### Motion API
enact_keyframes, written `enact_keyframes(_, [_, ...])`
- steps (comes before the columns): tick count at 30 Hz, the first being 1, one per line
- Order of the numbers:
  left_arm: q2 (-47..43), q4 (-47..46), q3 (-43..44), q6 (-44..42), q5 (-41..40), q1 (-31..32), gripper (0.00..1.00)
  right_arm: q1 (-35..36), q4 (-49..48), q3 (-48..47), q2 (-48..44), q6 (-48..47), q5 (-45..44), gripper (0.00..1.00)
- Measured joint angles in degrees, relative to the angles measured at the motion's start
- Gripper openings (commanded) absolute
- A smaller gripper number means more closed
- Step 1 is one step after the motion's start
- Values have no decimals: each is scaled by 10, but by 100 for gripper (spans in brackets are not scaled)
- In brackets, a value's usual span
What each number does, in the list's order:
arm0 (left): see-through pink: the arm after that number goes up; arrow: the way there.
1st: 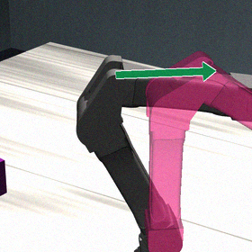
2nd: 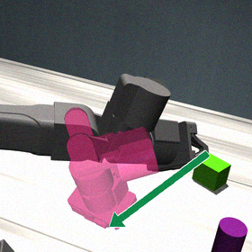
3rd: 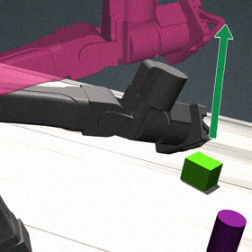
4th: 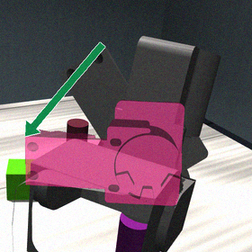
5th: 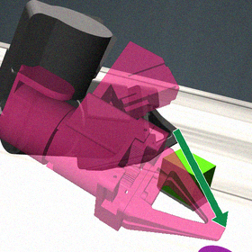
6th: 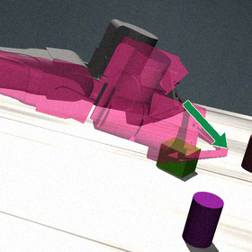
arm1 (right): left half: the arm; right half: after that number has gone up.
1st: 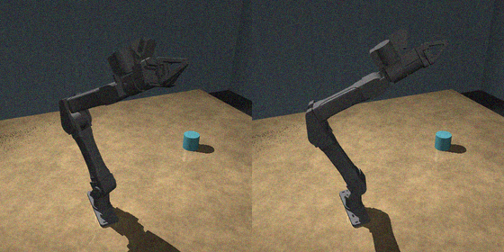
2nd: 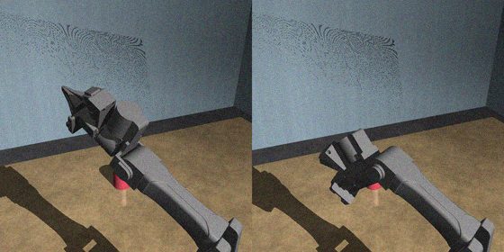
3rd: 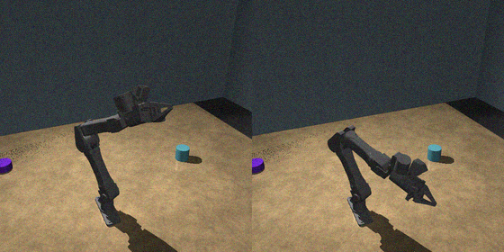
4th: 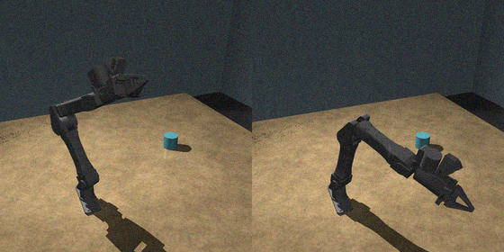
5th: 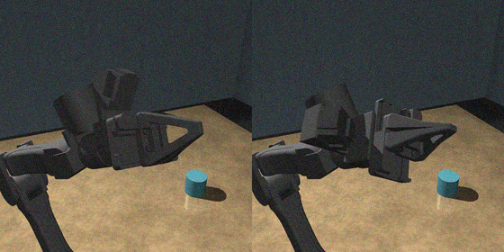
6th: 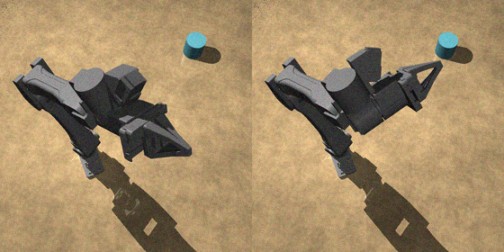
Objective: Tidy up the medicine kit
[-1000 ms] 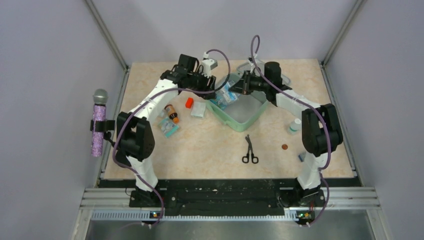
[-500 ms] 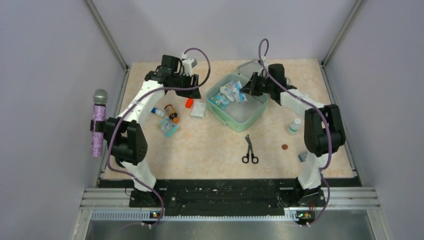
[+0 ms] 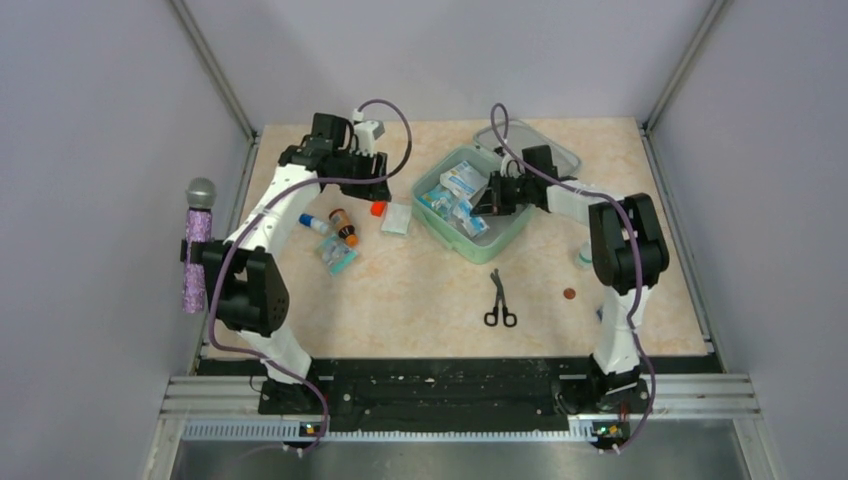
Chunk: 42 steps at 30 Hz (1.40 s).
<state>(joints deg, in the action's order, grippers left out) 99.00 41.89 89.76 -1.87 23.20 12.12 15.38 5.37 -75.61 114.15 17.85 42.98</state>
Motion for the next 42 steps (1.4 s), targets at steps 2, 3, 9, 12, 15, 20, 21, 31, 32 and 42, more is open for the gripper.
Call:
enact_keyframes(2, [-7,3,-5,-5,-2,0,57,2,2,-7,20,-2,5,0])
enact_keyframes(3, [-11,5,-10,-9,-3,0,57,3,3,-11,30,-2,7,0])
enact_keyframes(9, [-41,32,-44,-27,-20,0,57,13,1,-36,69,0,20,12])
enact_keyframes(12, [-52,49,-59,-34,-33,0,57,20,1,-49,79,2,19,31])
enact_keyframes(15, [-54,64,-72,-41,-44,-1,57,24,7,-52,80,-2,3,46])
enact_keyframes(20, [-55,69,-98,-37,-83,-6,59,21,37,-55,68,-22,-40,57])
enact_keyframes(21, [-56,70,-107,-31,-97,-9,60,20,44,-55,61,-26,-50,57])
enact_keyframes(31, [-74,65,-205,-58,-207,-21,61,17,96,-58,-31,-84,-129,59])
enact_keyframes(32, [-71,63,-210,-66,-215,-21,60,17,99,-57,-47,-92,-135,59])
enact_keyframes(42, [-37,-29,-246,-165,-252,-6,61,7,127,-16,-165,-147,-157,60])
